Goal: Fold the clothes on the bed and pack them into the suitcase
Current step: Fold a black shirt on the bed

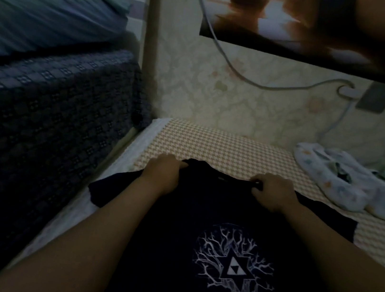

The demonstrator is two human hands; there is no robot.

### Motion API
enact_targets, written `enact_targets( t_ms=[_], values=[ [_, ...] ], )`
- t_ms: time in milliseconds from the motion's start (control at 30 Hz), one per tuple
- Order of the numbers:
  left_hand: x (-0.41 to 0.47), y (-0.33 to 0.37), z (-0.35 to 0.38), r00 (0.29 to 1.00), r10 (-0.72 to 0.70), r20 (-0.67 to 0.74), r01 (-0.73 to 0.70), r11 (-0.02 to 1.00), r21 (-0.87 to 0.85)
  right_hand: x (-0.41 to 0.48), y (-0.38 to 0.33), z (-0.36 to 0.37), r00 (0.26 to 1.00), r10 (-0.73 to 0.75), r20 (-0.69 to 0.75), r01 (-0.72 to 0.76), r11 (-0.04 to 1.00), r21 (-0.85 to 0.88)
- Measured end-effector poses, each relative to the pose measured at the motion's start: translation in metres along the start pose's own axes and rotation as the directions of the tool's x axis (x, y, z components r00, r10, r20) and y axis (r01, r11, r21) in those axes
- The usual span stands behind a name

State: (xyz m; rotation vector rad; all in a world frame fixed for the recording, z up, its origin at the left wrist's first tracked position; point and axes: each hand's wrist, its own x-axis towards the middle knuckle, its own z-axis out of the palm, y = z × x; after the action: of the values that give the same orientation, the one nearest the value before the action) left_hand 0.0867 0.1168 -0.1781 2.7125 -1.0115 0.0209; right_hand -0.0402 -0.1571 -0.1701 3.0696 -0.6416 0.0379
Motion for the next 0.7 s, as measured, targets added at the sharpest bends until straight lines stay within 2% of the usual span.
enact_targets(
  t_ms=[100, 167, 200, 267, 300, 333, 400, 467, 500, 567, 667, 700],
  values=[
    [0.015, 0.006, 0.003, 0.986, -0.056, -0.160, 0.031, 0.988, -0.153, -0.001, 0.016, 0.000, 1.000, 0.019, -0.019, -0.013, 0.972, 0.236],
    [0.025, 0.009, 0.005, 0.939, -0.186, -0.290, 0.108, 0.959, -0.263, 0.000, 0.028, 0.000, 1.000, -0.018, -0.004, 0.018, 0.959, 0.281],
    [0.030, 0.010, 0.007, 0.915, -0.247, -0.318, 0.169, 0.952, -0.254, 0.000, 0.032, 0.000, 0.999, -0.044, -0.008, 0.044, 0.951, 0.305],
    [0.034, 0.017, 0.012, 0.910, -0.321, -0.262, 0.314, 0.947, -0.071, 0.001, 0.038, 0.001, 0.995, -0.075, -0.060, 0.094, 0.899, 0.428],
    [0.034, 0.022, 0.014, 0.923, -0.302, -0.238, 0.323, 0.945, 0.056, 0.001, 0.041, 0.001, 0.993, -0.067, -0.101, 0.109, 0.860, 0.498],
    [0.035, 0.026, 0.017, 0.940, -0.226, -0.254, 0.270, 0.950, 0.156, 0.000, 0.043, 0.002, 0.988, -0.066, -0.142, 0.133, 0.831, 0.540],
    [0.039, 0.034, 0.020, 0.952, -0.040, -0.305, 0.105, 0.974, 0.200, -0.003, 0.047, 0.004, 0.977, -0.106, -0.186, 0.192, 0.818, 0.542],
    [0.044, 0.037, 0.024, 0.972, 0.079, -0.221, -0.047, 0.988, 0.144, -0.004, 0.051, 0.011, 0.961, -0.181, -0.208, 0.259, 0.851, 0.456],
    [0.047, 0.040, 0.026, 0.984, 0.090, -0.153, -0.074, 0.991, 0.109, -0.003, 0.053, 0.015, 0.953, -0.198, -0.229, 0.279, 0.869, 0.408],
    [0.053, 0.043, 0.028, 0.995, 0.047, -0.090, -0.040, 0.997, 0.072, 0.003, 0.055, 0.022, 0.929, -0.184, -0.320, 0.289, 0.901, 0.323],
    [0.063, 0.043, 0.022, 0.993, 0.004, -0.121, 0.001, 0.999, 0.041, 0.009, 0.053, 0.018, 0.862, -0.089, -0.499, 0.250, 0.931, 0.265],
    [0.066, 0.044, 0.018, 0.989, -0.004, -0.150, 0.008, 1.000, 0.022, 0.009, 0.050, 0.015, 0.855, -0.074, -0.514, 0.256, 0.921, 0.292]
  ],
)
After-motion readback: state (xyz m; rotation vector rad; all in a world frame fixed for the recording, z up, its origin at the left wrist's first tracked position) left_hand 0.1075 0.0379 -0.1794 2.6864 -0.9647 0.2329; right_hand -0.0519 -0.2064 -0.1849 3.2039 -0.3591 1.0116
